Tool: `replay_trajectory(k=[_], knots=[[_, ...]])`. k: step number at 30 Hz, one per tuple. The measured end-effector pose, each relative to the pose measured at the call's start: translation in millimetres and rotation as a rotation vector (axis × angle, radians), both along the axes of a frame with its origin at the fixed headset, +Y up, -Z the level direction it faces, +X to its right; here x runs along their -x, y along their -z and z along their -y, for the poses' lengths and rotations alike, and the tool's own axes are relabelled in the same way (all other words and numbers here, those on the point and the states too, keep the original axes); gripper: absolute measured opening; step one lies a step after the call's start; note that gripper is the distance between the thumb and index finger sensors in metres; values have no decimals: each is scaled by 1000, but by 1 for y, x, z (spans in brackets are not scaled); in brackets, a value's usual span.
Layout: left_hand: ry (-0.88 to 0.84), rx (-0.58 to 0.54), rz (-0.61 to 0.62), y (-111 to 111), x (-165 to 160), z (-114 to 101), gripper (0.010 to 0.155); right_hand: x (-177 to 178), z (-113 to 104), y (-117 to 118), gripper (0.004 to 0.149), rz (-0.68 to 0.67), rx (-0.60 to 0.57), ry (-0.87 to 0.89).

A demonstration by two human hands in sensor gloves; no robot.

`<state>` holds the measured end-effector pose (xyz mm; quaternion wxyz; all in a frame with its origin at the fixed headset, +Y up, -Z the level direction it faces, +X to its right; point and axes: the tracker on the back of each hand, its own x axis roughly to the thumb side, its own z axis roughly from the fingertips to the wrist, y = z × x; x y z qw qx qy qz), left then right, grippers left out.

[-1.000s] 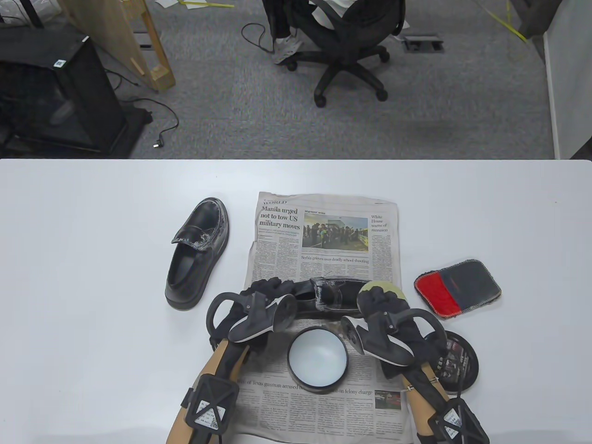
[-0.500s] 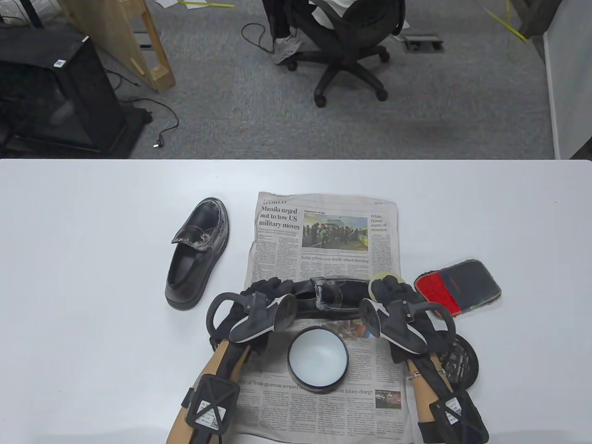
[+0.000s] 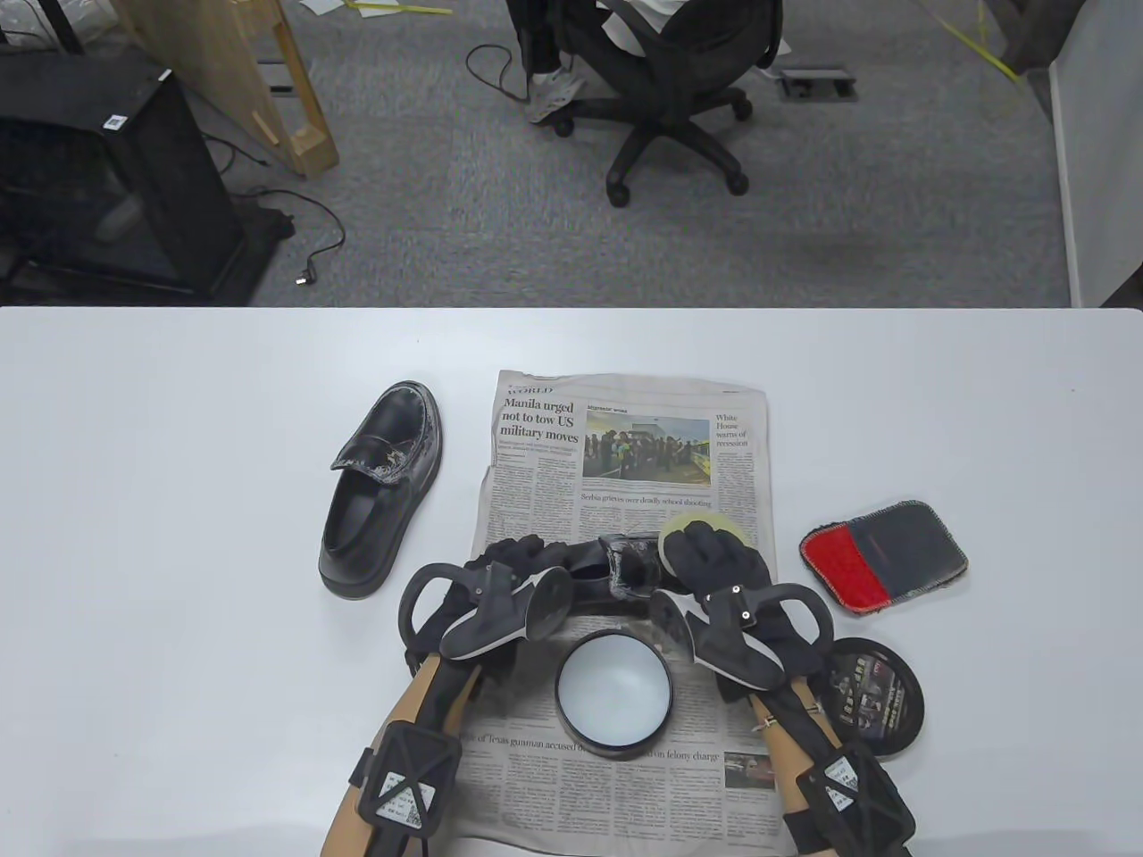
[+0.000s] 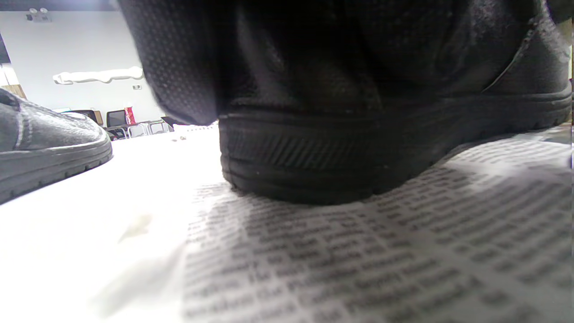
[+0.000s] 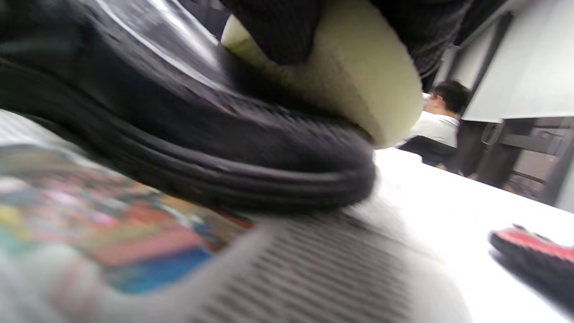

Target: Dip and apply leather care cream with polishing sponge on shoes

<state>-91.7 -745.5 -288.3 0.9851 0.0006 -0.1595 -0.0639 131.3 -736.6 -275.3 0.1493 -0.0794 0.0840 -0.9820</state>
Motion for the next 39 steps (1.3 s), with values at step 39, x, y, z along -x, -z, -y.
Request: replay_trajectory(k=[39], knots=[[-3, -6, -11, 0, 0, -1, 66, 18, -21, -31, 50, -65, 67, -202]])
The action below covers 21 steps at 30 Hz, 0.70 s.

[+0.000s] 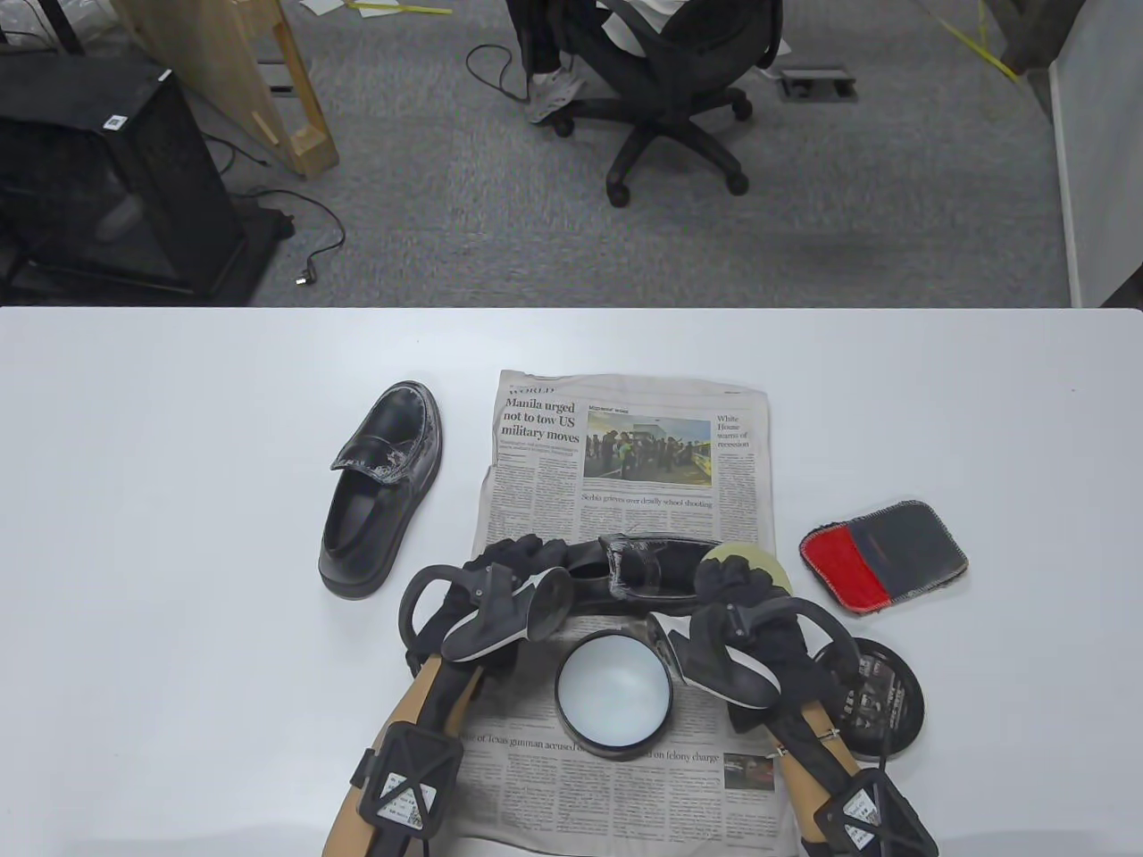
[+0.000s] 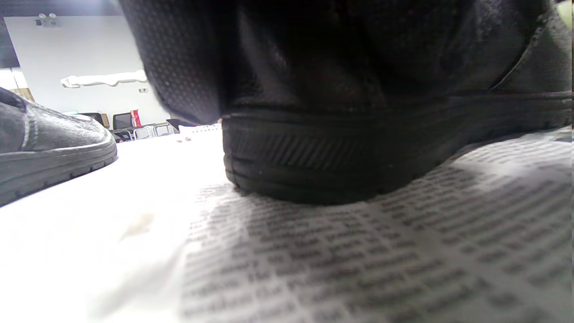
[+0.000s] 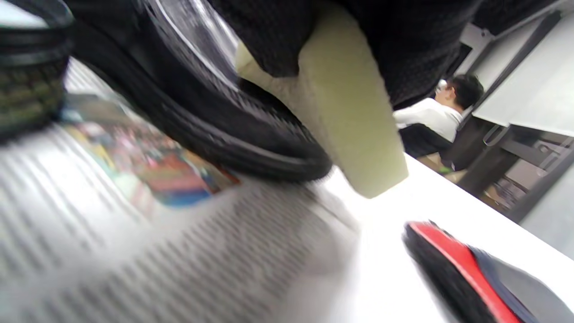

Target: Dip and apply leather care cream with polishing sponge on shoes

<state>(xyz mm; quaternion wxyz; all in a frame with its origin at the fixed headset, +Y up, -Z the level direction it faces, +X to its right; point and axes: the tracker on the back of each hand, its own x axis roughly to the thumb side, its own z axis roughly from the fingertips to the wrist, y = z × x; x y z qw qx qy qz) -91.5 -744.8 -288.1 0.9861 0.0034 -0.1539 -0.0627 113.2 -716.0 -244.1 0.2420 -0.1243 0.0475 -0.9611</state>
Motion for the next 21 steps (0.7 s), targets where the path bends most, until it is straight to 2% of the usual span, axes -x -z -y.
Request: replay_trajectory(k=[4, 9, 11, 13, 16, 18, 21], knots=[[-7, 3, 4, 0, 1, 1, 67, -2, 7, 14, 48, -16, -80, 151], [5, 2, -4, 0, 1, 0, 67, -28, 19, 33, 50, 127, -41, 90], [0, -3, -6, 0, 1, 0, 67, -42, 18, 34, 51, 155, 2, 147], [1, -2, -6, 0, 1, 0, 69, -54, 10, 29, 51, 159, 60, 239], [-4, 3, -4, -1, 2, 0, 71, -70, -7, 15, 50, 175, 72, 248], [3, 41, 9, 0, 3, -2, 73, -90, -22, -1, 49, 235, -6, 211], [-4, 81, 21, 0, 4, -5, 80, -121, -29, -17, 49, 357, -97, 172]])
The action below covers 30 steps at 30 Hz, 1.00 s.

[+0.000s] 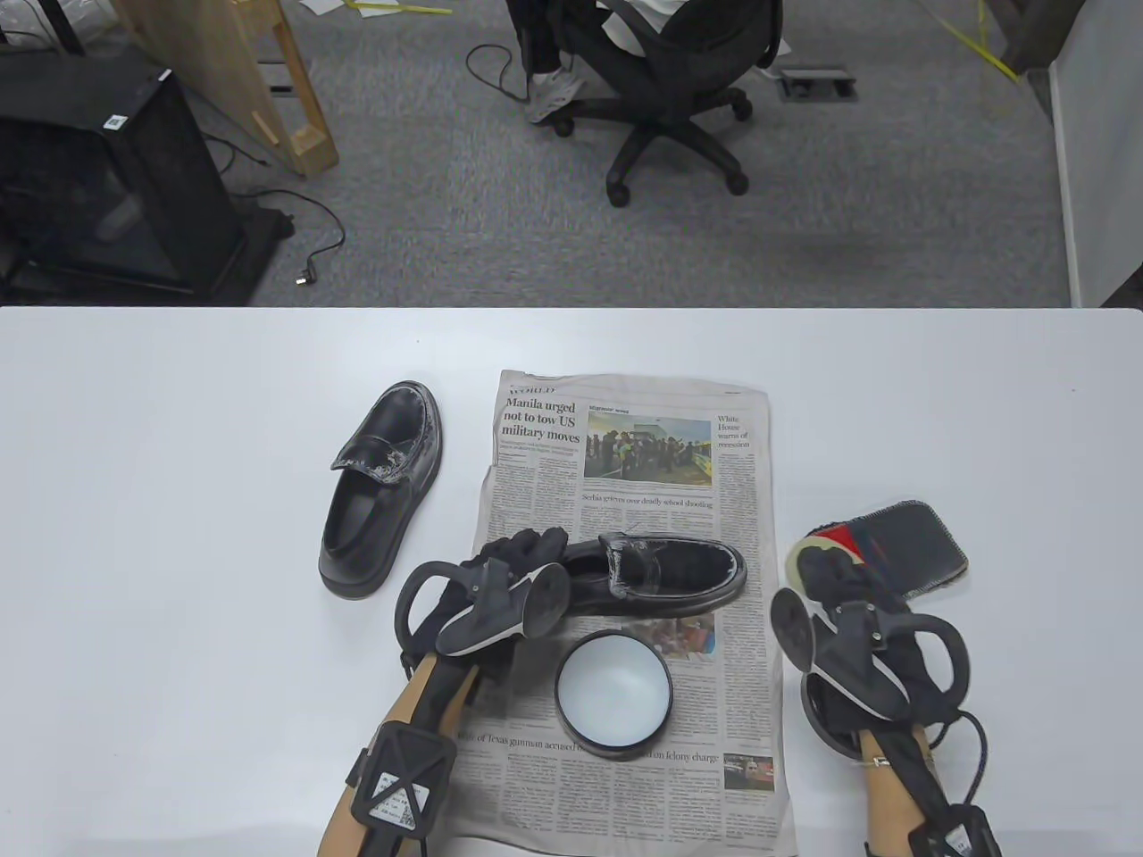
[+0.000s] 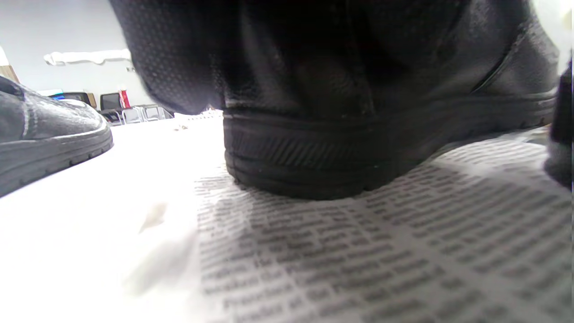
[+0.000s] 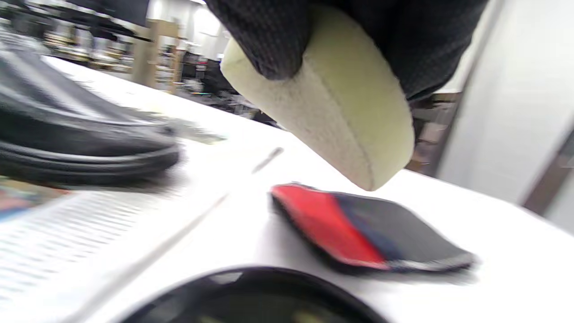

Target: Dip and apply leather care cream with polishing sponge on shoes

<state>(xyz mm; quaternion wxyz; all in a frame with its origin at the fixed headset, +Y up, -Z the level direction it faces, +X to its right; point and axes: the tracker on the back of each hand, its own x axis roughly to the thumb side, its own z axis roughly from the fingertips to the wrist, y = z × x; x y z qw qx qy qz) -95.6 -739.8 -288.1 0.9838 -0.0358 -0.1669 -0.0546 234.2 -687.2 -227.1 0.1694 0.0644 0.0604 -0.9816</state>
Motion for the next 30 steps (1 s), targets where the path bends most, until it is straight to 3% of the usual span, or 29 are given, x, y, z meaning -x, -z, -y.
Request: replay_trajectory(k=[3, 7, 10, 12, 16, 19, 23, 26, 30], knots=[[-63, 17, 19, -1, 4, -2, 80, -39, 14, -3, 50, 201, 82, -6], [-182, 69, 49, -1, 16, -10, 74, -76, 44, 4, 50, 374, 186, 11], [-242, 66, 68, -5, 24, -14, 62, -87, 58, 5, 53, 386, 296, 100], [-192, 88, 52, -5, 28, -15, 60, -90, 56, 2, 59, 371, 333, 281], [-62, 115, -12, 0, 28, -10, 58, -86, 52, -2, 63, 316, 302, 295], [-77, 0, -28, -1, 25, -9, 43, -74, 42, -4, 67, 229, 251, 320], [-196, -81, -34, -6, 27, -15, 39, -49, 25, -11, 67, 57, 127, 322], [-219, -167, -47, -16, 34, -32, 38, -25, 14, -19, 68, -127, 71, 372], [-283, -317, -151, -36, 65, -65, 38, 3, 12, -25, 71, -296, 100, 417]])
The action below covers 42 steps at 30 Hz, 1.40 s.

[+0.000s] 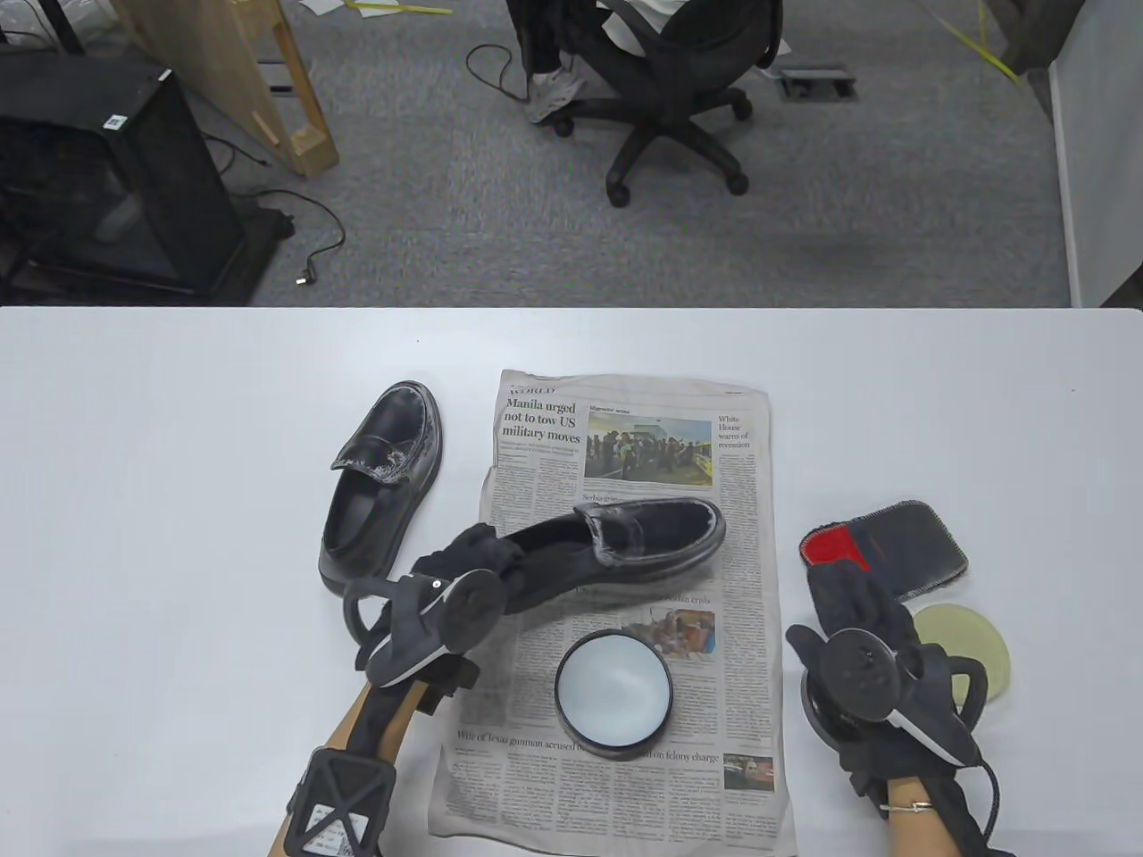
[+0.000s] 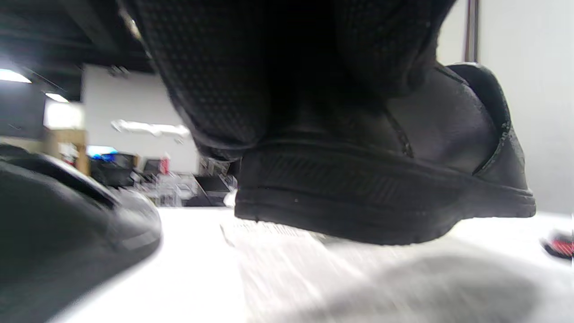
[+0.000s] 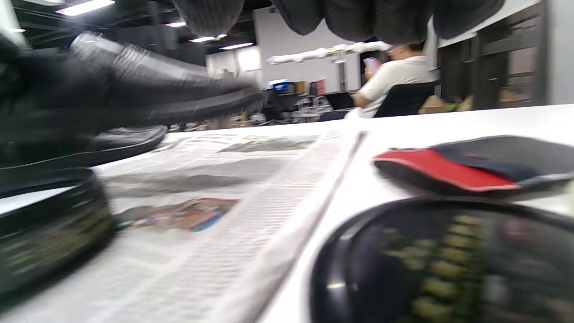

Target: Dip and apply leather care cream with polishing sponge on shoes

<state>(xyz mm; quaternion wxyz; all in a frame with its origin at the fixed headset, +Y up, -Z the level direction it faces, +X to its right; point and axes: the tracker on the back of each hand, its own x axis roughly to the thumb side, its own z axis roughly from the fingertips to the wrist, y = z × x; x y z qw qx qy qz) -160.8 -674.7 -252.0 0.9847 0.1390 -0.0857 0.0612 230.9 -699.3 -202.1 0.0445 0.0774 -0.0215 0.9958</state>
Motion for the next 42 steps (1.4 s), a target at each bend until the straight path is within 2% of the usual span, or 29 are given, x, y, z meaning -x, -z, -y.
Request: replay_trajectory(k=[2, 4, 8, 12, 14, 18, 24, 27, 38, 41, 42], knots=[[-39, -53, -88, -8, 22, -15, 38, 10, 3, -1, 72, -29, 12, -41], [-70, -130, -226, -17, 51, -24, 37, 16, 8, 1, 72, -31, 29, -104], [-145, -175, -439, -18, 99, -26, 38, 15, 17, 4, 71, -8, 59, -156], [-162, -143, -643, -13, 139, -11, 38, 13, 18, 6, 71, 12, 54, -161], [-148, -91, -733, -7, 156, 5, 39, 14, 20, 6, 70, 15, 57, -175], [-106, 4, -839, 1, 172, 33, 39, 15, 23, 7, 70, 14, 71, -203], [-127, 105, -852, 11, 174, 55, 41, 14, 24, 8, 68, 22, 71, -205], [-81, 109, -813, 13, 167, 55, 42, 14, 24, 7, 67, 20, 68, -207], [-175, 208, -626, 17, 148, 57, 51, 8, 21, 7, 65, 50, 71, -213], [-166, 114, -586, 13, 137, 45, 65, 3, 19, 7, 68, 98, 97, -256], [-144, 78, -546, 10, 130, 37, 68, 1, 19, 8, 70, 131, 140, -296]])
